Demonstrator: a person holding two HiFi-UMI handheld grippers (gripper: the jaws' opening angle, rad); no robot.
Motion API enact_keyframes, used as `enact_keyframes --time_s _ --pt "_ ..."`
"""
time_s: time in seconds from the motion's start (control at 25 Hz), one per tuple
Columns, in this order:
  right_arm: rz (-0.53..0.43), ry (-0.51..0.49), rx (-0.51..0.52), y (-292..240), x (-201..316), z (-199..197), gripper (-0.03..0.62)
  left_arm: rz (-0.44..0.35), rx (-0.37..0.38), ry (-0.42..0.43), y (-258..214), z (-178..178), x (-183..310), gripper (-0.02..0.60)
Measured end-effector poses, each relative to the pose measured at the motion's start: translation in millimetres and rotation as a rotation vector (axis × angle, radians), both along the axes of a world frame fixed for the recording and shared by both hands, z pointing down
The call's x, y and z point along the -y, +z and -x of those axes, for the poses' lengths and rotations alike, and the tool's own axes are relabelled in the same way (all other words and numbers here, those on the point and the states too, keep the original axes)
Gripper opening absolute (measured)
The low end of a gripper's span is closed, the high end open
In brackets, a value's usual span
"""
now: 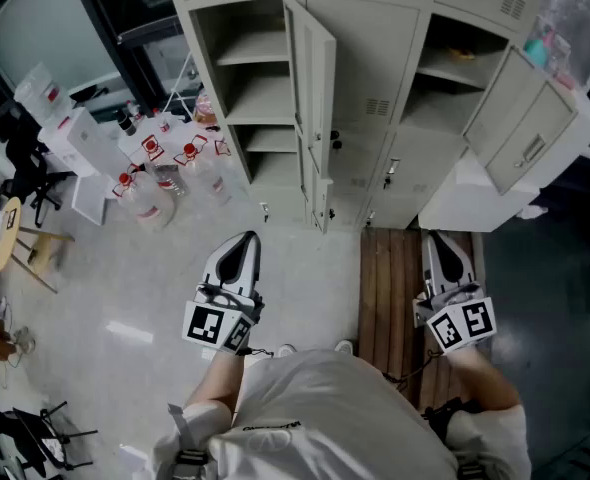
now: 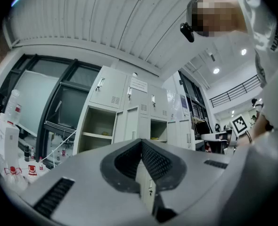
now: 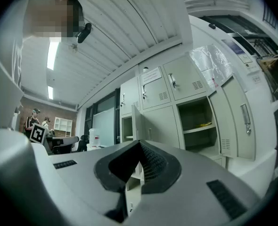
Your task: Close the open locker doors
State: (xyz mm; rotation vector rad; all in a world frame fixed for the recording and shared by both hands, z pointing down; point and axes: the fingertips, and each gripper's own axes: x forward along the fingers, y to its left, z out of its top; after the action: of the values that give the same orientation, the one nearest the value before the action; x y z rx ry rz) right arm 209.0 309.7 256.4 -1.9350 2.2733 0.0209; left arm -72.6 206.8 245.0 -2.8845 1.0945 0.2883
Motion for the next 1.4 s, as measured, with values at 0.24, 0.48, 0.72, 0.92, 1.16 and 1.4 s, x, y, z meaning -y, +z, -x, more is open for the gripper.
enact_keyframes --time_s 0.24,0.48,0.72,0.92,1.16,1.4 --pt "0.01 -0.04 0.031 5 3 -2 0.011 0.004 0.019 -0.002 3 -11 -2 0.005" --pt "0.011 -0.081 0.036 8 7 -18 0.011 0.014 0.037 -0.039 12 -34 -7 0.005" --pt "0.017 -0.162 0.013 13 12 -28 0.011 0.033 0.046 -0.079 24 -63 -14 0.005" --pt "0.019 -0.212 0.013 12 22 -33 0.011 0.057 0.062 -0.083 37 -85 -21 0.005" --pt "0.022 -0.256 0.002 14 39 -27 0.011 0.077 0.073 -0.079 51 -99 -13 0.005" --pt "0.026 -0.254 -0.012 12 61 -20 0.011 0.093 0.054 -0.068 55 -108 10 0.02"
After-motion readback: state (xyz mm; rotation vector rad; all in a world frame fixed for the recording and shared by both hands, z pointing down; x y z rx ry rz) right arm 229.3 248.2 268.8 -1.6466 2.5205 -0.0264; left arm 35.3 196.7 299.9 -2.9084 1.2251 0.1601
